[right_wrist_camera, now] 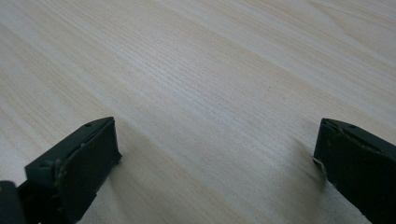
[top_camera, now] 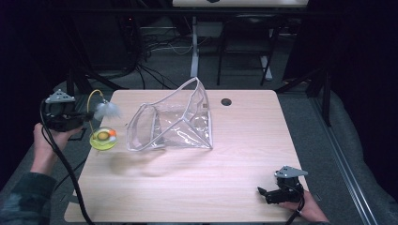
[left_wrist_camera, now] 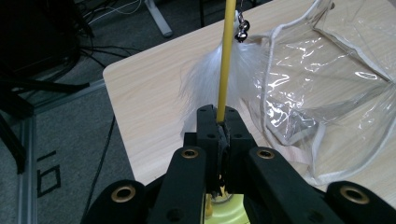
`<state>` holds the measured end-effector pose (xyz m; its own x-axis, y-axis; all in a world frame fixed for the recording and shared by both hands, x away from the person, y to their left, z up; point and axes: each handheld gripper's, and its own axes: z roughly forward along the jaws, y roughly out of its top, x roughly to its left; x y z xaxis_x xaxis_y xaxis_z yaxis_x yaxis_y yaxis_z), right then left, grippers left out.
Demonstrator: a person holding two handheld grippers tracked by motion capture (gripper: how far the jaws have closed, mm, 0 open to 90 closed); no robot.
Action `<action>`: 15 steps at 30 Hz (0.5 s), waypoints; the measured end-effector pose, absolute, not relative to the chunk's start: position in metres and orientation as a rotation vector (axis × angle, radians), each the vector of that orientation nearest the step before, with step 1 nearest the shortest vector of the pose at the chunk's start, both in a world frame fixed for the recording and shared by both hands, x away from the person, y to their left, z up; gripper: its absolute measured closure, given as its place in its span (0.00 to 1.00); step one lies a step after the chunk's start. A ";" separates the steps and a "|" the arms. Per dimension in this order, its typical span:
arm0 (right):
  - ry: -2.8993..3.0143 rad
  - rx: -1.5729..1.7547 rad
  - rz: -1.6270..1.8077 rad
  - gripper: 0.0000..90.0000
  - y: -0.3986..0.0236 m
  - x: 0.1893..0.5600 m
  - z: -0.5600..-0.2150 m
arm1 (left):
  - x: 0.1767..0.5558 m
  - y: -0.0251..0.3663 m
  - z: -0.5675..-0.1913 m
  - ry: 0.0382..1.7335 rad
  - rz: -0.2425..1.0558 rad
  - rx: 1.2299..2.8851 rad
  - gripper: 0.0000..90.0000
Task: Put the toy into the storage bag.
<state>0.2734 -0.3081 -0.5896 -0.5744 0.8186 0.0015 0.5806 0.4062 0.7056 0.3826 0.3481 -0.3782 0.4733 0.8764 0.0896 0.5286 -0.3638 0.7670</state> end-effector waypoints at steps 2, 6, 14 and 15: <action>2.323 1.209 0.961 0.00 -0.308 0.273 -0.590 | 0.384 0.348 -0.376 1.158 0.656 2.044 0.98; 2.319 1.210 0.962 0.00 -0.308 0.273 -0.590 | 0.385 0.347 -0.372 1.154 0.663 2.042 0.98; 2.318 1.207 0.963 0.00 -0.308 0.274 -0.590 | 0.387 0.346 -0.362 1.149 0.678 2.043 0.98; 2.318 1.207 0.964 0.00 -0.308 0.274 -0.590 | 0.387 0.346 -0.361 1.148 0.680 2.045 0.98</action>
<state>0.2736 -0.3079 -0.5899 -0.5736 0.8192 0.0006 0.5781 0.4043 0.7087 0.3871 0.3464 -0.3606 0.4728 0.8744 0.1091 0.5156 -0.3749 0.7705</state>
